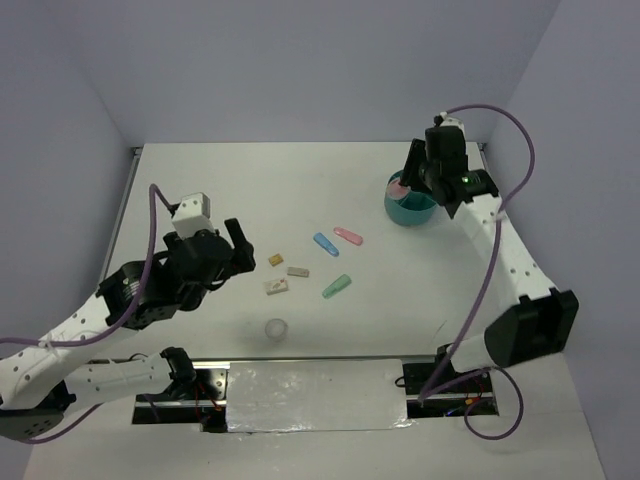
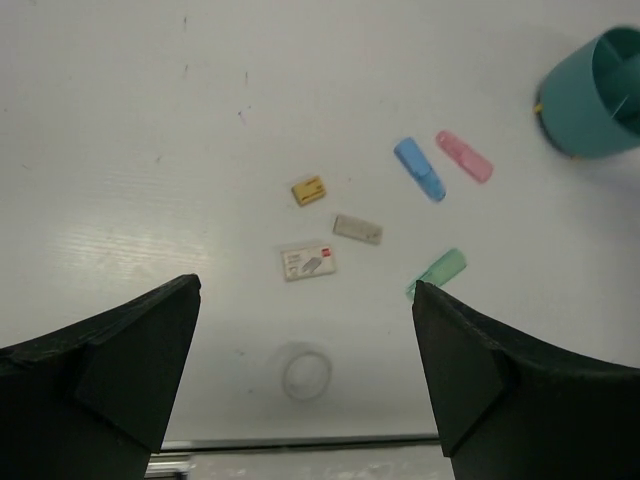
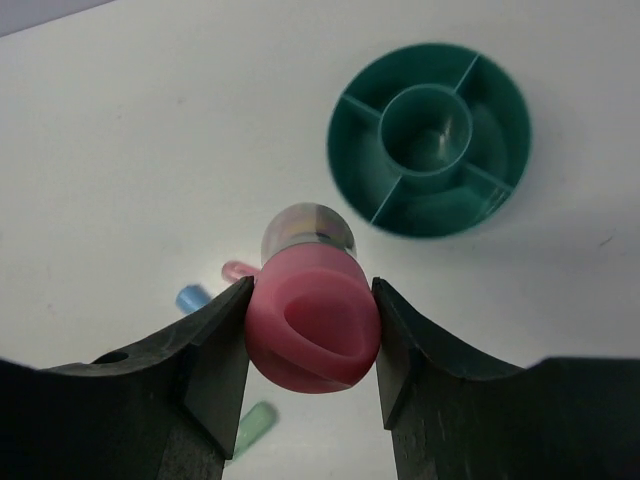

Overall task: Sort the stationery into containers
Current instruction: Place the stationery in the storage box.

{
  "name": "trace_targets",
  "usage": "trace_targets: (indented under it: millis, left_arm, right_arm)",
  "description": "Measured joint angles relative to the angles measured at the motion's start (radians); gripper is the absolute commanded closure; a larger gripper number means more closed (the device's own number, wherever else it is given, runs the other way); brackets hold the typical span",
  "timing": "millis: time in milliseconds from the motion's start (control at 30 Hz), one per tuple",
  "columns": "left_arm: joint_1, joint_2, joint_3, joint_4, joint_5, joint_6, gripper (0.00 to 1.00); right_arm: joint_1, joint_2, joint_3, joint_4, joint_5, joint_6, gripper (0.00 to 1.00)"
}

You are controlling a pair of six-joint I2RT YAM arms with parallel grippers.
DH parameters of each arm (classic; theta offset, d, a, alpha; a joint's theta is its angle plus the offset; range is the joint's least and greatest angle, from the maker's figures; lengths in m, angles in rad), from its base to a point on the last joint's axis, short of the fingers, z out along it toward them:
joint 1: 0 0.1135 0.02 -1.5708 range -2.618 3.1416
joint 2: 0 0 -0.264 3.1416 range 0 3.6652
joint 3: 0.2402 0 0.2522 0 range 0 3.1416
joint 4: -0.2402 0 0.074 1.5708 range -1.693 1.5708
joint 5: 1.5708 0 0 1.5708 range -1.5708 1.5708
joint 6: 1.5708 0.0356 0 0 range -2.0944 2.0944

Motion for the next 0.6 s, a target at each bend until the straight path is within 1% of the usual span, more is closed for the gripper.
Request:
trace_targets:
  millis: [133,267,367,467,600]
  left_arm:
    - [0.0,-0.116,-0.079,-0.035,0.055,0.097,0.01]
    - [0.0,-0.216,-0.143,-0.016,0.089,0.193,0.01]
    - [0.0,-0.252,-0.204,0.02,0.09,0.234,0.01]
    - [0.0,-0.255,-0.265,0.04,0.096,0.264,0.01]
    - [0.0,-0.245,-0.28,0.058,0.107,0.29,0.01]
  right_arm:
    - [-0.066,0.181,0.206,-0.087,0.007,-0.045,1.0]
    - [-0.103,0.33,0.375,-0.117,0.009,-0.079,1.0]
    - [-0.118,0.383,0.404,-0.13,0.014,-0.096,1.0]
    - [-0.133,0.414,0.406,-0.147,0.014,-0.112,1.0]
    - [-0.159,0.427,0.408,-0.154,0.005,-0.122,1.0]
